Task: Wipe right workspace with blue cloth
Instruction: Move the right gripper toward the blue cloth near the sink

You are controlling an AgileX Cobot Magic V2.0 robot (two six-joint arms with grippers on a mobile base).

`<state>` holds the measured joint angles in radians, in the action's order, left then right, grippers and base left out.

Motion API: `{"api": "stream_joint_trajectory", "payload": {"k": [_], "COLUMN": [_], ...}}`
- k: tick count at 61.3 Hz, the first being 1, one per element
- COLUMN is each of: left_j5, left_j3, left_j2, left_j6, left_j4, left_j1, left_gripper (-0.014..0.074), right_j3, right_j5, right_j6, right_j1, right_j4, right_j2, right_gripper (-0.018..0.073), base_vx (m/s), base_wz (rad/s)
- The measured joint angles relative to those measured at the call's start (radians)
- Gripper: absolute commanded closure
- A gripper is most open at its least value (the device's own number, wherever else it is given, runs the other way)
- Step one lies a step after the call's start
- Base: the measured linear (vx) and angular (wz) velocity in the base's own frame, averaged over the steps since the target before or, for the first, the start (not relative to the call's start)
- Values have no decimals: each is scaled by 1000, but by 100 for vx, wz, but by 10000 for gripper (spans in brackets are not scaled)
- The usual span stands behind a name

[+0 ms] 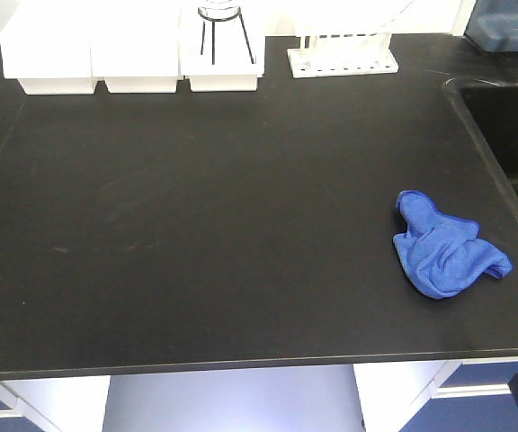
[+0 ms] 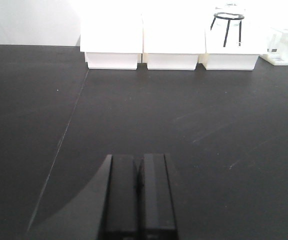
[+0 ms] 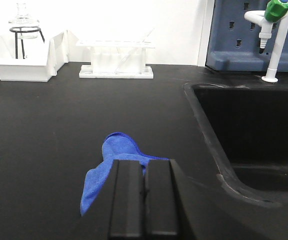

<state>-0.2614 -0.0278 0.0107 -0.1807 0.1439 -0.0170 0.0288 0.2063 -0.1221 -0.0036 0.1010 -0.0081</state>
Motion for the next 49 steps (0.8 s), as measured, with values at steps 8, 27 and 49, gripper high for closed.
{"api": "stream_joint_trajectory", "payload": {"k": [8,27,49], "left_j5": [0,0,0], "left_j3": [0,0,0], "left_j2": [0,0,0], "left_j6": [0,0,0], "left_j4": [0,0,0], "left_j1": [0,0,0], "left_gripper": [602,602,602], "right_j3": [0,1,-377], "right_j5": [-3,-103,-1], "right_j6": [0,0,-59], "right_j1": [0,0,0], "right_j4": [0,52,114], "right_j2": [0,0,161], "right_gripper": [567,567,567], "base_vx": [0,0,0], "base_wz": [0,0,0]}}
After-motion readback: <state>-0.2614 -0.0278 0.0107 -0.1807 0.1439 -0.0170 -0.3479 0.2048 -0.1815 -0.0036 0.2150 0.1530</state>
